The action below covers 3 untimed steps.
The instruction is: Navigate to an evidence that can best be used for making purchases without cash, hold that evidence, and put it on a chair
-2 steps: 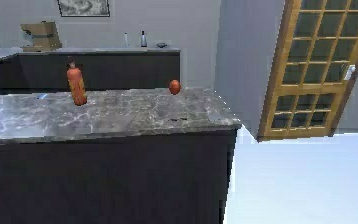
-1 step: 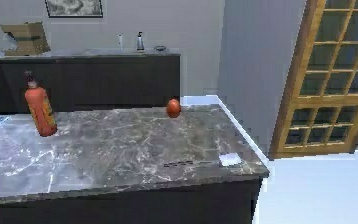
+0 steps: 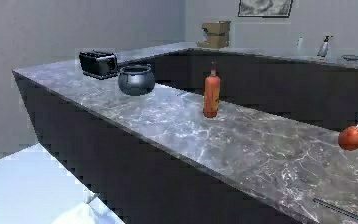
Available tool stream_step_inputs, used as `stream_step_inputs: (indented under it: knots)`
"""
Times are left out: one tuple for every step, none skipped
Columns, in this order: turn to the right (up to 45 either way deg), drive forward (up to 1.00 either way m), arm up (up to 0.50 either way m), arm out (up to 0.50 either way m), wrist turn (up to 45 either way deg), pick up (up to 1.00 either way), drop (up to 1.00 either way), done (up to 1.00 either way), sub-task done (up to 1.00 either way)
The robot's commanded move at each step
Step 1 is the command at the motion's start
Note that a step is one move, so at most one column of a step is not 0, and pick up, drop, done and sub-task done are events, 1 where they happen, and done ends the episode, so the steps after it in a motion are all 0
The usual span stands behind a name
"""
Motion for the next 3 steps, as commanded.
stream_step_inputs:
  knots:
    - [-45.0,0.00,0.00,0.00,0.0,0.00,0.00,0.00,0.00]
    - [-39.0,0.00,0.00,0.00,0.0,0.00,0.00,0.00,0.00]
    - [-3.0,0.00,0.00,0.00,0.0,0.00,0.00,0.00,0.00]
